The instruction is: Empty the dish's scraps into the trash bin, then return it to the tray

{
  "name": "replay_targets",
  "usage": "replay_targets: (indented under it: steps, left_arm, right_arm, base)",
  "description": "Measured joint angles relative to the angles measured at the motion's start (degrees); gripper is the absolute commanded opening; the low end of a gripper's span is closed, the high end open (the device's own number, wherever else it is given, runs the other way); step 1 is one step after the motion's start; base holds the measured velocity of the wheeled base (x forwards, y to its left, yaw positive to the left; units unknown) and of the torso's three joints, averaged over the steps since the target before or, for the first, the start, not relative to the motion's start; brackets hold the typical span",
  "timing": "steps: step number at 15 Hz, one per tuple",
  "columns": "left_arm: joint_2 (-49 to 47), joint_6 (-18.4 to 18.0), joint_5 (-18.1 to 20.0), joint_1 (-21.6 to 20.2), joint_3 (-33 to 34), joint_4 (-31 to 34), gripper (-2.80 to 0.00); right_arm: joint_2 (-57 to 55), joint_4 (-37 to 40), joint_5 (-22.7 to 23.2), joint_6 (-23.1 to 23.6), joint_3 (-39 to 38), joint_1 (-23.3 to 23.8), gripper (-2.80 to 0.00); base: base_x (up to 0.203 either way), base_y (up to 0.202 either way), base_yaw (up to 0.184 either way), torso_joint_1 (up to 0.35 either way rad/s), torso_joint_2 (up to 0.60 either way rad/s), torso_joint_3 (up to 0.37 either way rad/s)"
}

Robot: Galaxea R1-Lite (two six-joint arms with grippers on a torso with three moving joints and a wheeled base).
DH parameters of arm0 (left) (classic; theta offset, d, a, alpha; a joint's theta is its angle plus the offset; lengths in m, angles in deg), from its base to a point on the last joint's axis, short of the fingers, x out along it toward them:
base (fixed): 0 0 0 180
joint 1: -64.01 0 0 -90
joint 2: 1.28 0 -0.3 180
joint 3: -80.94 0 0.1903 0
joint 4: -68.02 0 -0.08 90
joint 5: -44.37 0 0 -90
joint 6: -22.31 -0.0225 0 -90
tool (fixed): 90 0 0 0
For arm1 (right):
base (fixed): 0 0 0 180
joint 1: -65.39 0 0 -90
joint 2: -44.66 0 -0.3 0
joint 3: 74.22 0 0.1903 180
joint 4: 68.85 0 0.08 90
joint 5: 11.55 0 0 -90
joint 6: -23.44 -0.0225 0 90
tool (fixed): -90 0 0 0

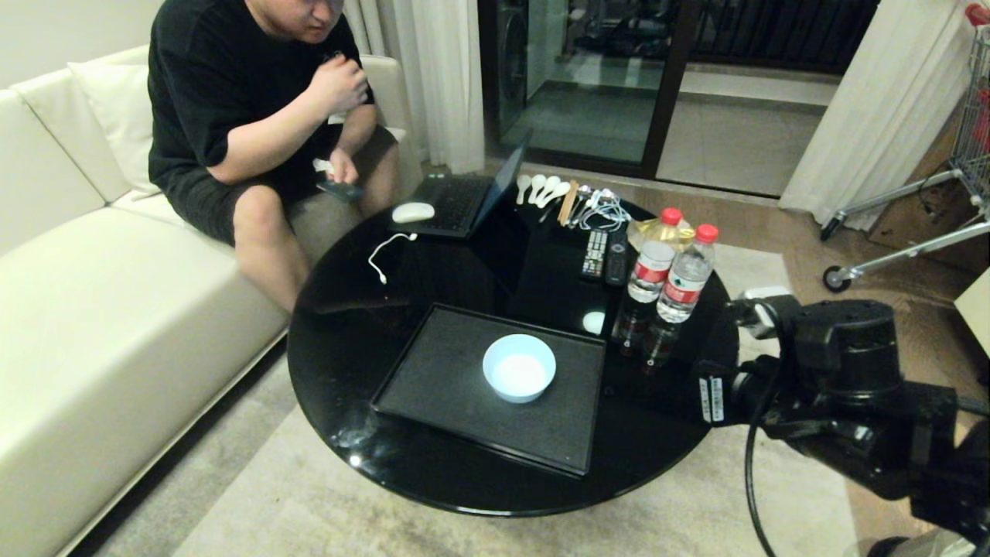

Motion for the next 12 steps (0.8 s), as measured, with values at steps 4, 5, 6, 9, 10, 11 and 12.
replay_targets:
  steps: [4,5,6,9,10,11,12]
  left_arm:
    - [0.0,0.0,0.0,0.0,0.0,0.0,-2.80]
    - [0.0,0.0,0.0,0.0,0.0,0.0,-2.80]
    - [0.0,0.0,0.0,0.0,0.0,0.0,-2.80]
    - [0.0,0.0,0.0,0.0,0.0,0.0,-2.80]
    - [0.0,0.0,0.0,0.0,0.0,0.0,-2.80]
    - [0.0,0.0,0.0,0.0,0.0,0.0,-2.80]
    - [0.0,0.0,0.0,0.0,0.0,0.0,-2.80]
  right_arm:
    - [6.8,-1.1,0.0,-0.1,-8.0,2.2,-2.80]
    - [8.5,-1.3,0.0,-0.1,-10.0,2.7,-2.80]
    - [10.4,-1.4,0.0,-0.1,-12.1,3.0,-2.80]
    - [15.9,-1.4,0.0,-0.2,-17.8,4.4,-2.80]
    - [17.7,-1.3,0.0,-0.1,-19.4,5.1,-2.80]
    - [19.5,-1.1,0.0,-0.2,-20.9,5.7,-2.80]
    - [21.5,-0.9,0.0,-0.1,-22.4,6.4,-2.80]
  base:
    - [0.000,0.000,0.000,0.000,0.00,0.000]
    - [0.000,0.000,0.000,0.000,0.00,0.000]
    - [0.000,0.000,0.000,0.000,0.00,0.000]
    - [0.000,0.000,0.000,0.000,0.00,0.000]
    - [0.000,0.000,0.000,0.000,0.00,0.000]
    - [0.000,0.000,0.000,0.000,0.00,0.000]
    - [0.000,0.000,0.000,0.000,0.00,0.000]
